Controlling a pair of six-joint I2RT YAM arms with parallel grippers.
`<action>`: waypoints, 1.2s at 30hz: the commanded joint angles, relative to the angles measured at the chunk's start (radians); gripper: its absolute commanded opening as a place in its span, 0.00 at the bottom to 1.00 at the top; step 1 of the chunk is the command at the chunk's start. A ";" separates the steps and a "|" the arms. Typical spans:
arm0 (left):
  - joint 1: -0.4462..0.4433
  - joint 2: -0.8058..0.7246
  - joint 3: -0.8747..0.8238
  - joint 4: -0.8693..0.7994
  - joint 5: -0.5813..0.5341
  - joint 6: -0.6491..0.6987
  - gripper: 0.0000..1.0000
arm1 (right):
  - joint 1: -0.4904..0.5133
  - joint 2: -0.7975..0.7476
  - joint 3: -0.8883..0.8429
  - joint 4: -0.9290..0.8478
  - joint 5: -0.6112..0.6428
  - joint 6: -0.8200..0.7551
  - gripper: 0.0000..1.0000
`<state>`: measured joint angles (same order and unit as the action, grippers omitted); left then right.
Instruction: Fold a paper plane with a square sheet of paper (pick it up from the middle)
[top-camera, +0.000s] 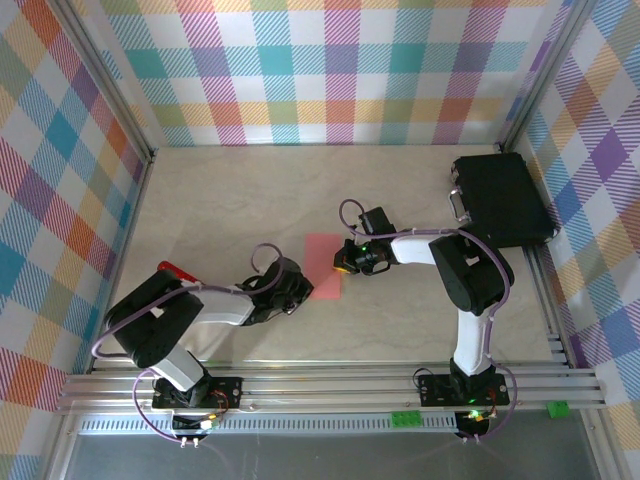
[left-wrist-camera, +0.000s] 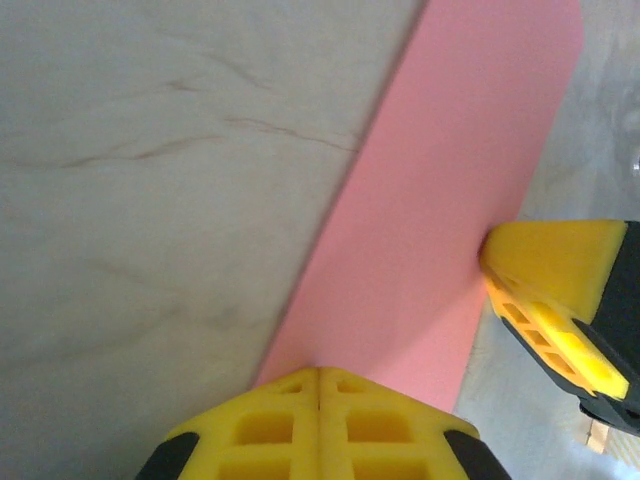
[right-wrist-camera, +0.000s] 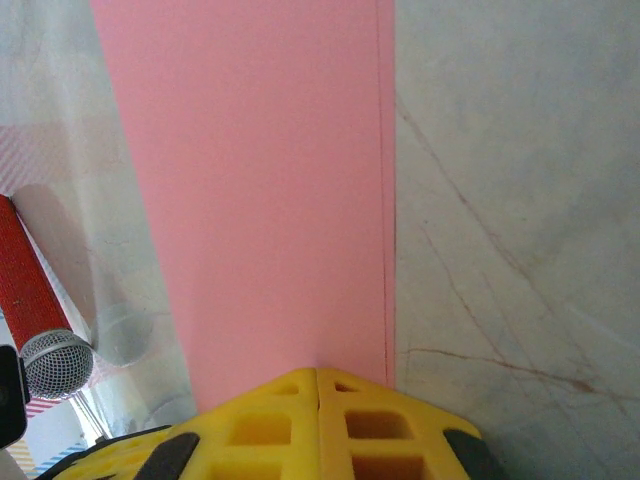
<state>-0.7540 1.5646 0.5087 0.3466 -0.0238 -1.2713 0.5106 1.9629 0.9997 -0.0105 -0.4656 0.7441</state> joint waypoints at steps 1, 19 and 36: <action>0.016 -0.063 -0.074 -0.199 -0.102 -0.050 0.00 | -0.010 0.188 -0.106 -0.262 0.367 -0.020 0.00; 0.033 0.041 0.177 -0.104 0.099 0.150 0.00 | -0.011 0.192 -0.104 -0.262 0.364 -0.025 0.00; 0.056 -0.065 -0.024 -0.281 -0.130 0.001 0.00 | -0.014 0.186 -0.097 -0.282 0.381 -0.044 0.00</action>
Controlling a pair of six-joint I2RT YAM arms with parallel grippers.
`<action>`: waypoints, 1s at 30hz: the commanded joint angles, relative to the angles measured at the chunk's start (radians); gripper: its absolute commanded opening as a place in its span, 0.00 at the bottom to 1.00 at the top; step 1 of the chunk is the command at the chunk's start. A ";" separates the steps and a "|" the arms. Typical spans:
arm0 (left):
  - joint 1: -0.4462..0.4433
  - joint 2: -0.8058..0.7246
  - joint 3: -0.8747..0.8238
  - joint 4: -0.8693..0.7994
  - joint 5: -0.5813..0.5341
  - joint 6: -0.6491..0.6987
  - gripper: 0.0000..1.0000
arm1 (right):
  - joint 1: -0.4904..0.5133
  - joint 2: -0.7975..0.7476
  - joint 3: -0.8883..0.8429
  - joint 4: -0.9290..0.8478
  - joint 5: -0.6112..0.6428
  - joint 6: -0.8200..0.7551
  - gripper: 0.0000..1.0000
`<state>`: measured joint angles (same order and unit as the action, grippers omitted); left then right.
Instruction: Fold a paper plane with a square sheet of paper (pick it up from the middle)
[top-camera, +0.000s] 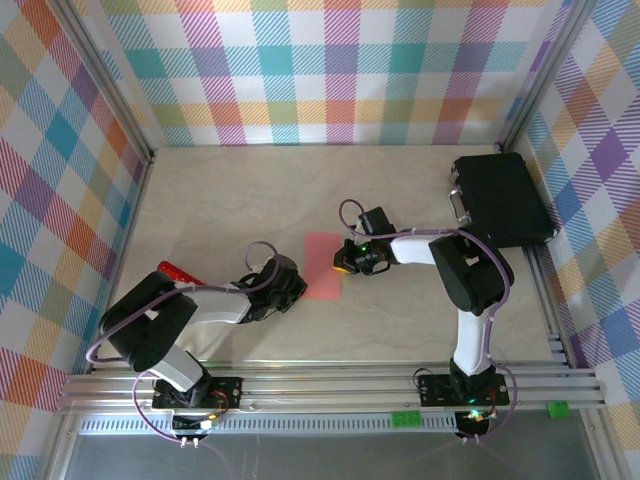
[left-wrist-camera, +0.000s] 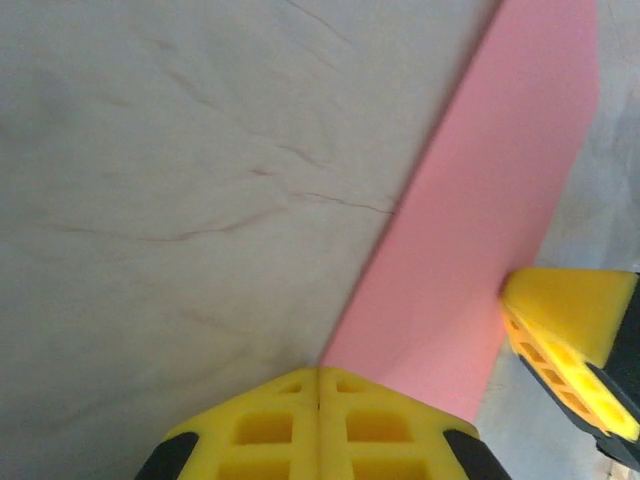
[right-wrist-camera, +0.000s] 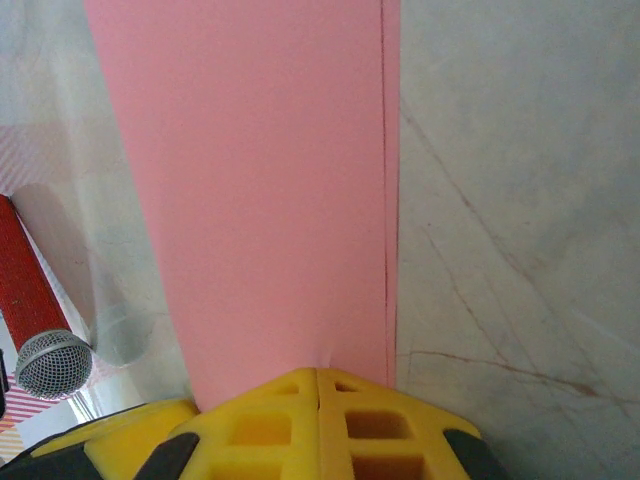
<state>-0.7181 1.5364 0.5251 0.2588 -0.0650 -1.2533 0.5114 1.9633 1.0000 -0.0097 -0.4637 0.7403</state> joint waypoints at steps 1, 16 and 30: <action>0.020 -0.060 -0.039 -0.205 -0.089 -0.006 0.00 | -0.014 0.182 -0.094 -0.282 0.376 -0.045 0.00; 0.088 -0.110 0.206 -0.333 0.180 0.339 0.12 | -0.012 -0.168 0.001 -0.289 0.013 -0.271 0.13; 0.114 0.125 0.386 -0.291 0.353 0.418 0.21 | -0.016 -0.485 -0.142 -0.363 0.138 -0.027 0.44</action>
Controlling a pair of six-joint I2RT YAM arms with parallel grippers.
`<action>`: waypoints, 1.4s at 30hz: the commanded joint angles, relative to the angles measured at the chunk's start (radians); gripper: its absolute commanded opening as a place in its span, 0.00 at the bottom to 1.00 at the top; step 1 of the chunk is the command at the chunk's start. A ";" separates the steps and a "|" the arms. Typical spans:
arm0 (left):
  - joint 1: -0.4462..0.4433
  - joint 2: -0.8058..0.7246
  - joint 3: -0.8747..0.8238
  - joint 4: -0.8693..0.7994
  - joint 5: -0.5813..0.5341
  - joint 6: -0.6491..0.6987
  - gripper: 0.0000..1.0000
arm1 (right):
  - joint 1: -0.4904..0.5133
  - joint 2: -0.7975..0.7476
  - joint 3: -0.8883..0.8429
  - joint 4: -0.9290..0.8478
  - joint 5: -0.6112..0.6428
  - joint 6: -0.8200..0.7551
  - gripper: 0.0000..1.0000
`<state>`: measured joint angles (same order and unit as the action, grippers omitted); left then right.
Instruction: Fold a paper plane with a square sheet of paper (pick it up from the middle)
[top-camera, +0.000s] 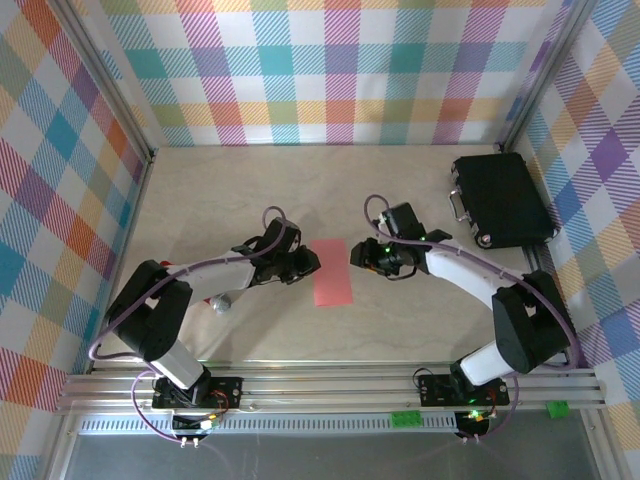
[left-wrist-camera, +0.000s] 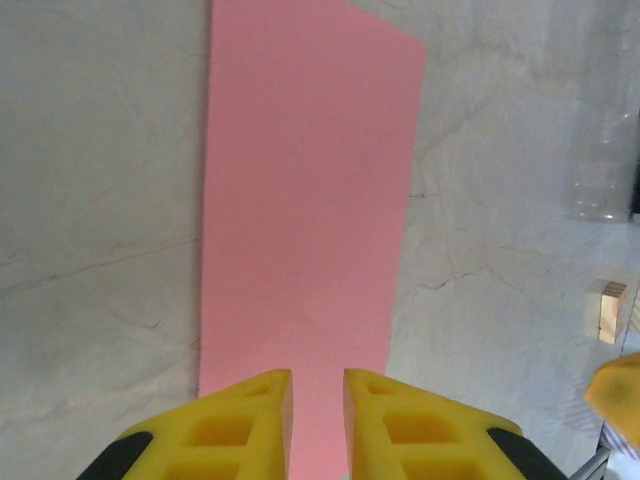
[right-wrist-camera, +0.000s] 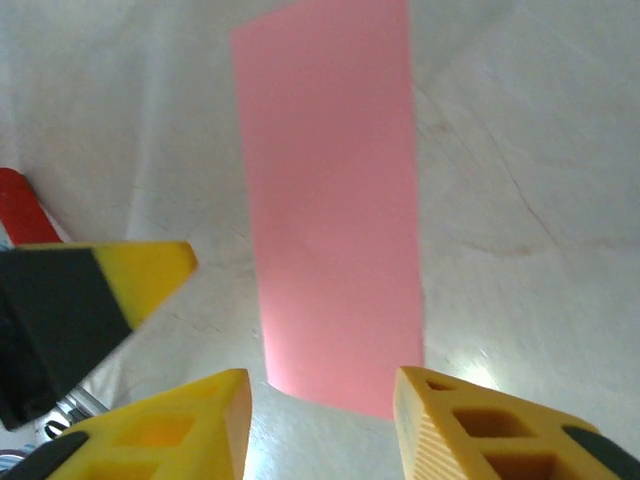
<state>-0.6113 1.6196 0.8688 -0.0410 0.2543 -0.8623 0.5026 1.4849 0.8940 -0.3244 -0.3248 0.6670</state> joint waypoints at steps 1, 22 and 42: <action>0.007 0.063 0.060 0.002 0.028 0.026 0.21 | -0.007 -0.009 -0.047 -0.040 -0.019 0.052 0.45; 0.030 0.301 0.213 -0.091 -0.057 -0.006 0.09 | -0.009 0.076 -0.117 0.042 -0.163 0.070 0.41; 0.030 0.319 0.199 -0.184 -0.115 -0.001 0.08 | 0.002 0.156 -0.164 0.155 -0.219 0.149 0.31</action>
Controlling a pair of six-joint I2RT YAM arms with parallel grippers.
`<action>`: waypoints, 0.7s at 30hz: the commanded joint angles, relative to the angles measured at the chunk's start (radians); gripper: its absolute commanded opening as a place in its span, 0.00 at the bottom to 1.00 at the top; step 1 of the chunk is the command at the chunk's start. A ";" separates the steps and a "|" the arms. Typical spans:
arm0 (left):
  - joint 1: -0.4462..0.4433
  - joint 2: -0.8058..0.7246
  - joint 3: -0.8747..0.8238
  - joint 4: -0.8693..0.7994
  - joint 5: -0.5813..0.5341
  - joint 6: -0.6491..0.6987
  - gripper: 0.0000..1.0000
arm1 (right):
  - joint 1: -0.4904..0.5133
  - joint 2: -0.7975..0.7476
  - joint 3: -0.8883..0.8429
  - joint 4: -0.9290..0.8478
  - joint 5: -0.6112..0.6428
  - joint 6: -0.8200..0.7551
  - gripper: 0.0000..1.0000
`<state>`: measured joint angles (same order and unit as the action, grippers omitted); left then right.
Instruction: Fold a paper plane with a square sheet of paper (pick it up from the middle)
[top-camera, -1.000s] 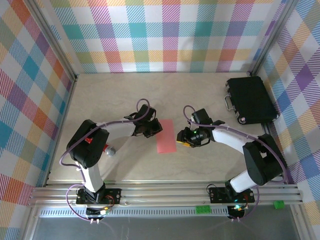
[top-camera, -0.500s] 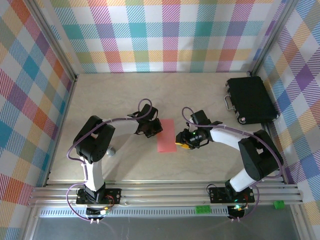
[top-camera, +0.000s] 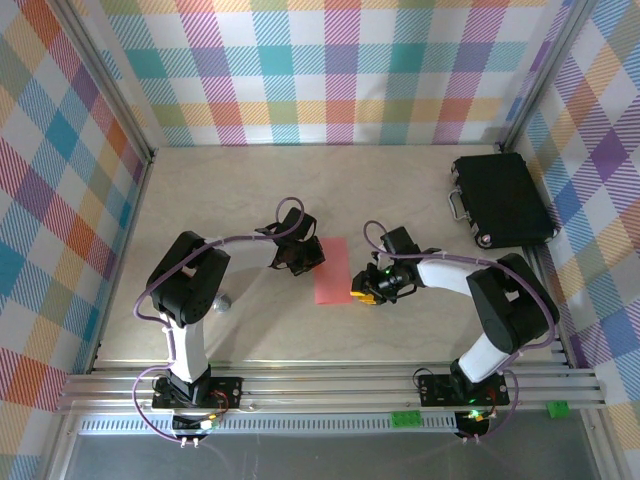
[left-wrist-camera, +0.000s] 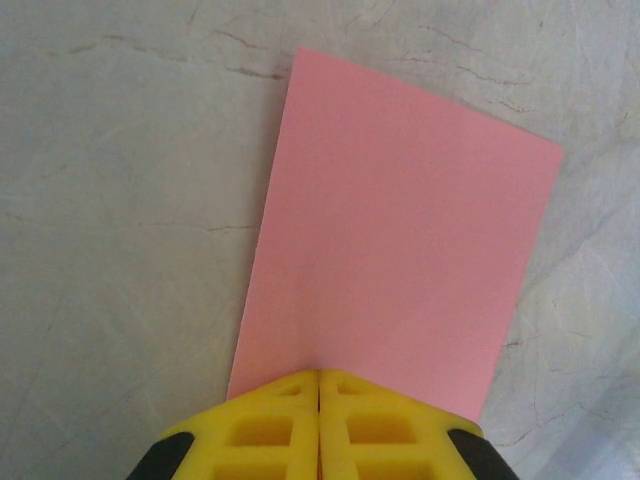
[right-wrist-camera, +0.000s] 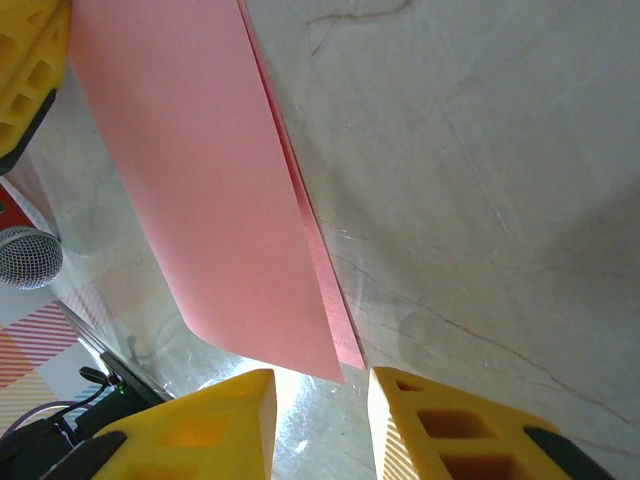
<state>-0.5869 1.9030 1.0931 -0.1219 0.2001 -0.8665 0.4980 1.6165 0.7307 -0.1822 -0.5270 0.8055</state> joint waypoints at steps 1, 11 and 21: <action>0.006 0.036 -0.025 -0.101 -0.058 0.003 0.08 | 0.009 0.029 0.001 0.014 -0.018 0.009 0.31; 0.006 0.038 -0.029 -0.097 -0.057 0.000 0.08 | 0.019 0.071 -0.014 0.090 -0.058 0.007 0.27; 0.006 0.037 -0.028 -0.099 -0.057 -0.003 0.08 | 0.018 0.058 -0.016 0.113 -0.064 0.011 0.26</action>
<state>-0.5869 1.9030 1.0931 -0.1219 0.2001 -0.8669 0.5114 1.6733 0.7273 -0.0895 -0.5667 0.8085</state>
